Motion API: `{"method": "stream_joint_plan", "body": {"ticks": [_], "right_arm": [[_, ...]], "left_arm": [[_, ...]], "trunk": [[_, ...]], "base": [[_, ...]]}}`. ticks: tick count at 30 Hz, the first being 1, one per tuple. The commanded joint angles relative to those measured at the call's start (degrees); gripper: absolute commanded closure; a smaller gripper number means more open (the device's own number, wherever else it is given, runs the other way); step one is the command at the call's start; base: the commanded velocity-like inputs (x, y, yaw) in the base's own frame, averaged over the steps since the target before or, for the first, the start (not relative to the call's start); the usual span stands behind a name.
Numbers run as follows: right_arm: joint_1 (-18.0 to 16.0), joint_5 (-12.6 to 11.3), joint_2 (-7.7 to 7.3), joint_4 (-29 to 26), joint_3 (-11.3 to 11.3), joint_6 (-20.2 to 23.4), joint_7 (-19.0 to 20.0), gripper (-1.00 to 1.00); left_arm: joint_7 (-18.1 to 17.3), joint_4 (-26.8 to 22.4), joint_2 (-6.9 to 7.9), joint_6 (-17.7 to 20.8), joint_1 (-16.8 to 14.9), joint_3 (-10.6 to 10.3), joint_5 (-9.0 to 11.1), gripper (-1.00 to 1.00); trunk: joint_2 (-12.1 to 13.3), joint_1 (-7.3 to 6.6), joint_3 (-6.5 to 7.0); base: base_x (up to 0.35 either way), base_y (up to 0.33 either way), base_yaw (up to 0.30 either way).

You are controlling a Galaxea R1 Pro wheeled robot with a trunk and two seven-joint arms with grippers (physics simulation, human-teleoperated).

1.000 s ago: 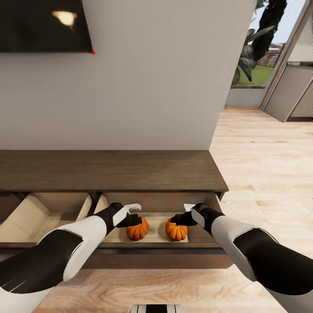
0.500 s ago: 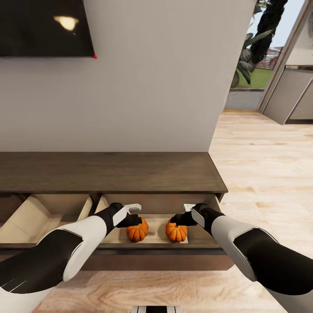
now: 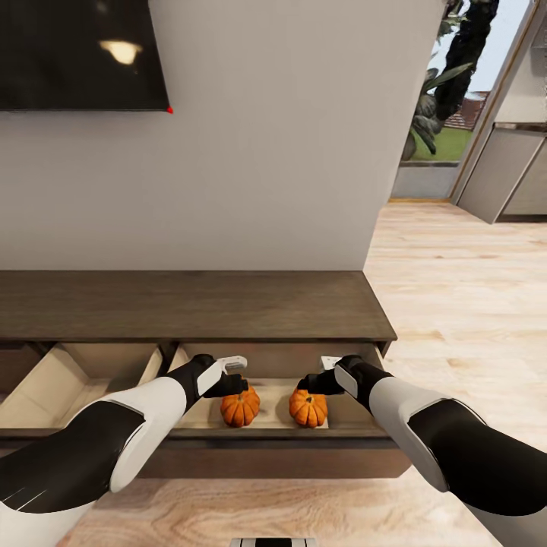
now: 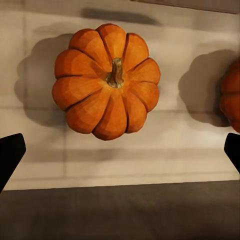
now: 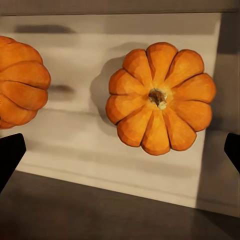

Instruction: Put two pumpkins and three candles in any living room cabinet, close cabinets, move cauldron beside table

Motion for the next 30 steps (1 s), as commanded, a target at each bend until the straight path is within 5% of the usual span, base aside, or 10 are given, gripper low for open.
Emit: {"method": "stream_joint_plan", "body": {"ticks": [1, 7, 16, 30], "right_arm": [[-0.07, -0.36, 0.01, 0.11, 0.5, 0.07, 0.24, -1.0], [-0.07, -0.36, 0.01, 0.11, 0.5, 0.22, 0.24, -1.0], [-0.07, -0.37, -0.02, 0.06, 0.58, 4.35, 0.19, -1.0], [-0.07, -0.52, -0.08, 0.0, 0.5, 9.89, 0.15, -1.0]], "left_arm": [[0.3, 0.02, -0.02, 0.16, -0.04, -0.3, 0.61, -1.0], [0.29, 0.02, -0.02, 0.48, -0.04, -0.3, 0.61, -1.0], [0.33, -1.25, 0.03, 7.45, -0.04, -0.25, 0.61, -1.0], [0.3, -2.4, 0.07, 9.14, -0.04, -0.16, 0.61, -1.0]], "trunk": [[-0.02, -0.01, 0.04], [-0.02, -0.01, 0.59], [-0.02, -0.01, 1.42], [-0.02, -0.01, 2.7]], "base": [[0.0, 0.0, 0.0], [0.0, 0.0, 0.0], [0.0, 0.0, 0.0], [0.0, 0.0, 0.0]]}}
